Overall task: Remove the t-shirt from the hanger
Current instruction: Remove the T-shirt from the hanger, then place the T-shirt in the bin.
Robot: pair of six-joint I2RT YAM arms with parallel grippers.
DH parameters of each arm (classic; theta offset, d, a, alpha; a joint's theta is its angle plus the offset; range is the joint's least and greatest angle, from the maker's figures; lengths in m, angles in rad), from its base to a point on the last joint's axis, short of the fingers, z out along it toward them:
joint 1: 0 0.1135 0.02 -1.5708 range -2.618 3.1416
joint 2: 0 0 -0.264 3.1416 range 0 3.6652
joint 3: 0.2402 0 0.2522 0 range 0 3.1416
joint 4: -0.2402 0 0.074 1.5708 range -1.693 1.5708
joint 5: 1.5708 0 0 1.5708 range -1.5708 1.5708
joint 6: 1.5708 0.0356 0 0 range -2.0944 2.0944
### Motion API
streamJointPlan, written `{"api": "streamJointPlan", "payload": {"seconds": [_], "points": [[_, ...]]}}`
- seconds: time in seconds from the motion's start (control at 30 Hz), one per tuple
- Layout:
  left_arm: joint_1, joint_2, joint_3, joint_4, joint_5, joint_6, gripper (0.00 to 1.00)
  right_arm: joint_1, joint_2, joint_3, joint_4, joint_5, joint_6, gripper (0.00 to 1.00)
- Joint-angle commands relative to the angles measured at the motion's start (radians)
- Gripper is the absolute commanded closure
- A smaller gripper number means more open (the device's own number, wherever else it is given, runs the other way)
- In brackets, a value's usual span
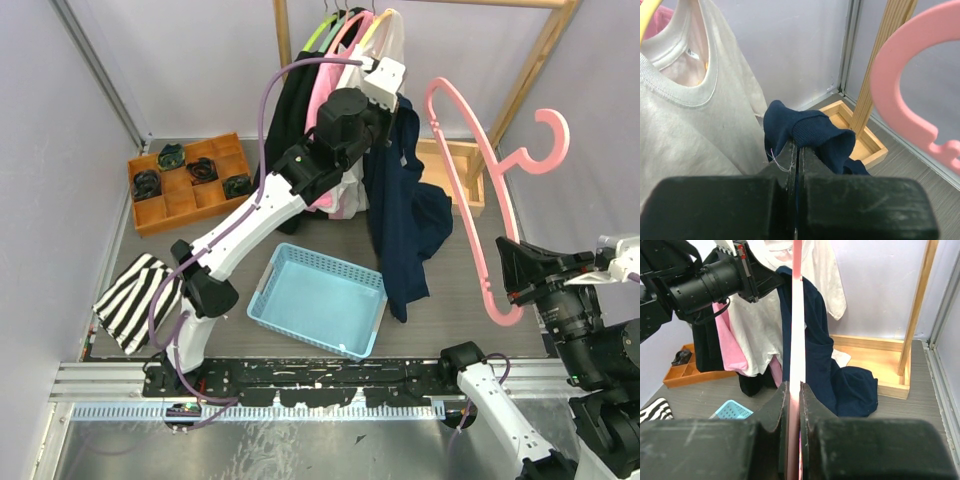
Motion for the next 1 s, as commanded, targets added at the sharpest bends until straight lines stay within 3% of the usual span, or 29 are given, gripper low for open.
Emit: {"api": "streamJointPlan", "payload": {"seconds": [0.0,0.2,0.4,0.63,0.97], "points": [[0.005,-0.004,0.045,0.028,0.018,0.004,1.0,0.005,-0.006,0.022,0.079,0.074,0.01,0.99],[0.003,-0.153,-0.086,0.123,0.306,-0.03,1.0,0.005,0.017,0.003,0.076,0.231,0.041,0.99],[0.001,-0.237,-0.016,0.151,0.41,-0.038,1.0,0.004,0.005,-0.047,0.106,0.305,0.047,0.99],[0.001,-0.305,0.067,0.168,0.449,-0.049,1.0,0.004,-0.001,-0.099,0.122,0.311,0.035,1.0],[-0.004,-0.499,-0.003,0.216,0.434,-0.05,1.0,0.005,-0.022,-0.137,0.136,0.302,0.032,0.99]]}}
